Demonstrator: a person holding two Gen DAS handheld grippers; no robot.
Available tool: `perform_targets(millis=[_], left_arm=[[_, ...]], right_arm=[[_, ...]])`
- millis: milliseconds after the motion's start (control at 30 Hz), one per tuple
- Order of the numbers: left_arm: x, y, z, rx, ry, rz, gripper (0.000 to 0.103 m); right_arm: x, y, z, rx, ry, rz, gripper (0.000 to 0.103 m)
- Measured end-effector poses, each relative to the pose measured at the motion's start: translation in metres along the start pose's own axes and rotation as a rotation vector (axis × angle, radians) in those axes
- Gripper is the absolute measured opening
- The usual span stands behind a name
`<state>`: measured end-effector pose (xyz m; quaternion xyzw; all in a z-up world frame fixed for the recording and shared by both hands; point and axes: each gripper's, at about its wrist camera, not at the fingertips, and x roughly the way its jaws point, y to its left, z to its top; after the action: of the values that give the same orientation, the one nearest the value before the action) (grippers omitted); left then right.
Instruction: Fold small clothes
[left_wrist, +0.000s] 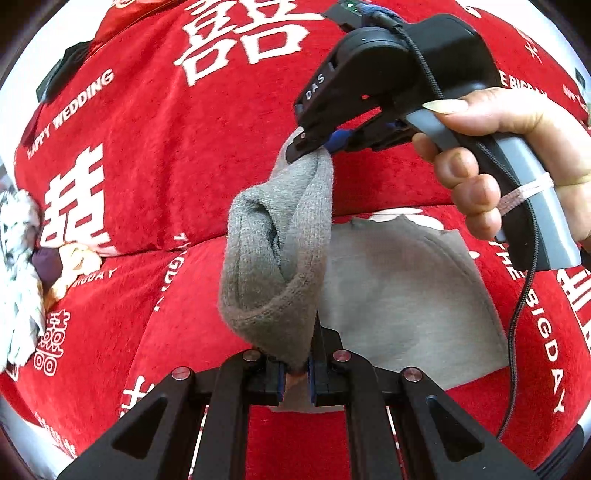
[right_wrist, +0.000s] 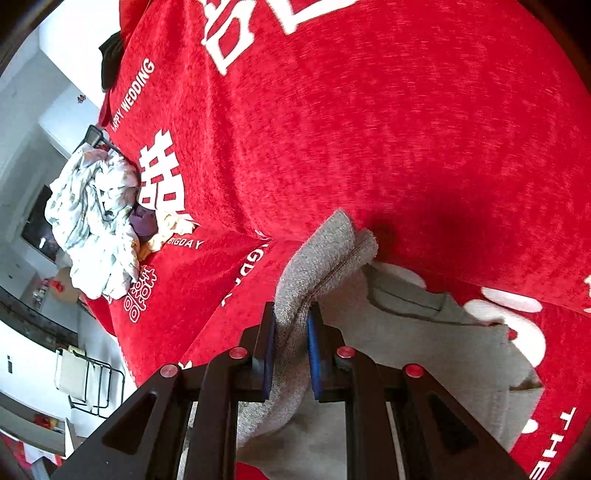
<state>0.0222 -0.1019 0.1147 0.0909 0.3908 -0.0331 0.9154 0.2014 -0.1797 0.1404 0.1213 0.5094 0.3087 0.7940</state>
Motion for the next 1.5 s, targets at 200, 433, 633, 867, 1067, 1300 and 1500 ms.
perform_targets(millis=[200,433,633,867,1067,1300,1500], left_arm=[[-0.004,-0.034,0.004,0.059,-0.001,-0.001,0.01],[-0.008,-0.078,0.008,0.146,-0.017,0.009,0.01],[-0.012,-0.118,0.006,0.24,-0.05,0.028,0.01],[-0.002,-0.145,-0.001,0.29,-0.028,0.002,0.01],[0.014,-0.169,-0.012,0.337,0.007,-0.003,0.01],[0.035,-0.187,-0.025,0.383,0.047,0.011,0.01],[0.047,-0.195,-0.033,0.419,0.065,0.024,0.01]], right_arm=[[-0.021,-0.023,-0.009,0.011,-0.032,0.033,0.017],[-0.049,-0.054,-0.017,0.025,-0.066,0.046,0.016],[-0.072,-0.082,-0.029,0.038,-0.096,0.046,0.016],[-0.076,-0.128,-0.057,0.115,-0.119,0.057,0.016],[-0.067,-0.161,-0.079,0.182,-0.119,0.062,0.016],[-0.059,-0.188,-0.097,0.229,-0.121,0.069,0.016],[-0.047,-0.215,-0.115,0.296,-0.104,0.063,0.016]])
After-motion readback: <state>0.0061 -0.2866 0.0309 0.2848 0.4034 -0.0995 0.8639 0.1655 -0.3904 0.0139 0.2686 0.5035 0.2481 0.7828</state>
